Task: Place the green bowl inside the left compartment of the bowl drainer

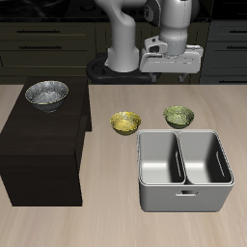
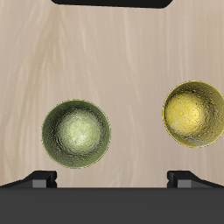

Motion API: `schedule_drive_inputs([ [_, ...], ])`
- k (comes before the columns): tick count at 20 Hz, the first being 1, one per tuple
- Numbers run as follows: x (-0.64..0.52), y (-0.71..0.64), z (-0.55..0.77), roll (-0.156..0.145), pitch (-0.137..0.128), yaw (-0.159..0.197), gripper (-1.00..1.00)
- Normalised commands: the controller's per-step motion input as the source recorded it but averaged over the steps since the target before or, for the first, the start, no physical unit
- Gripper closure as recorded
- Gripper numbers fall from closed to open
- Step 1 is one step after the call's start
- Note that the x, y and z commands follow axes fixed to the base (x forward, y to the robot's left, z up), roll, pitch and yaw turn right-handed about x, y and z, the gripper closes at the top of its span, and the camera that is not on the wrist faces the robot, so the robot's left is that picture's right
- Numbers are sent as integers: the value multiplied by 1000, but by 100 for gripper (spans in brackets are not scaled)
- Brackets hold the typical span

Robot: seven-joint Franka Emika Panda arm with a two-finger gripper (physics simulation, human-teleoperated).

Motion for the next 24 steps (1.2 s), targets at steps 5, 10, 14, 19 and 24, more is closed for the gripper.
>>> schedule_drive_inputs([
  [5, 0, 26, -299, 15, -7, 5, -100],
  [10, -43, 40, -281, -1, -18, -1, -100],
  [14, 44, 3, -171, -6, -21, -8, -100],
  [19, -15, 53, -341, -9, -23, 22, -100],
  [24, 10, 27, -306, 11, 23, 0, -100],
])
